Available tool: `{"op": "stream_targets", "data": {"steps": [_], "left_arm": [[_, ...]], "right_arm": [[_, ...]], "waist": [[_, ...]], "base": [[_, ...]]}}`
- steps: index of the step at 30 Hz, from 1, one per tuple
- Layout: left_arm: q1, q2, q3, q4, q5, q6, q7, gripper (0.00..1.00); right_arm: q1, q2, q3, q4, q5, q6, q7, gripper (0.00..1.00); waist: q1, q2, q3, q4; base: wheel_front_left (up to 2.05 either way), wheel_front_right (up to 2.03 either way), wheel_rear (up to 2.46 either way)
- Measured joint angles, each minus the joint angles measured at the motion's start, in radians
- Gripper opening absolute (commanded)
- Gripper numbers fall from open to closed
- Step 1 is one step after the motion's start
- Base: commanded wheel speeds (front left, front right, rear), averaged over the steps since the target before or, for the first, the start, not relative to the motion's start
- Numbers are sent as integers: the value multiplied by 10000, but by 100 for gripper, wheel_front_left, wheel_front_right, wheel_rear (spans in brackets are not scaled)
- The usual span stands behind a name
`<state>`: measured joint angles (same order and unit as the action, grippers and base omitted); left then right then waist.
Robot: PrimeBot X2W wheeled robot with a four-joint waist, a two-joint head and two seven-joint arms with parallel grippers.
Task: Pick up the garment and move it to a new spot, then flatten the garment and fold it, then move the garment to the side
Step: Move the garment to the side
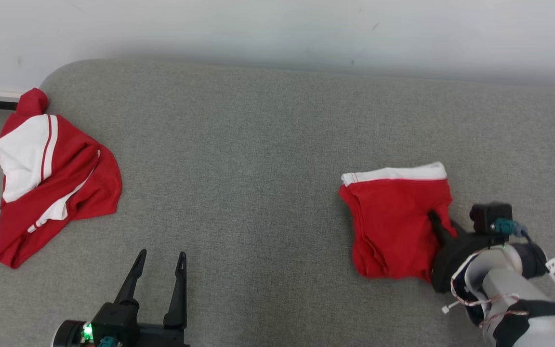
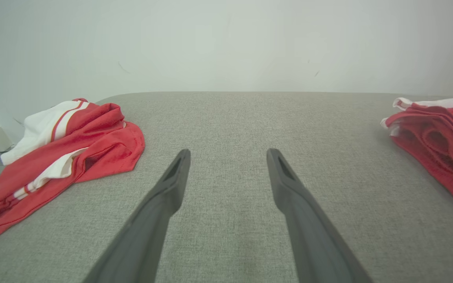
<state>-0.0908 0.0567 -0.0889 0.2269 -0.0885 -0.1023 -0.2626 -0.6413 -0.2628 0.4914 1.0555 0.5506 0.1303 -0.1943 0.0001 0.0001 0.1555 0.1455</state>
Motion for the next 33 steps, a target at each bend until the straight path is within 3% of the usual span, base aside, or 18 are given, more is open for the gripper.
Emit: {"op": "stream_targets", "data": {"steps": [6, 16, 21, 33], "left_arm": [[-99, -13, -63, -134, -27, 12, 0, 100], [-968, -44, -249, -1319, -42, 65, 2, 100], [-1292, 54, -127, -1944, 234, 86, 2, 100], [-1418, 685, 268, -2953, 512, 146, 0, 100]], "right_arm": [[-1021, -435, 462, -12, 153, 0, -84, 0], [-2880, -2010, 1164, -286, 305, 0, -38, 0], [-3647, -2771, 1361, -389, 424, 0, -84, 0], [-4632, -3894, 1503, -280, 780, 0, -259, 0]], "waist": [[0, 0, 324, -77], [0, 0, 1519, -515], [1, 1, 2232, -978], [0, 0, 3549, -2394]], "base": [[0, 0, 0], [0, 0, 0], [0, 0, 0], [0, 0, 0]]}}
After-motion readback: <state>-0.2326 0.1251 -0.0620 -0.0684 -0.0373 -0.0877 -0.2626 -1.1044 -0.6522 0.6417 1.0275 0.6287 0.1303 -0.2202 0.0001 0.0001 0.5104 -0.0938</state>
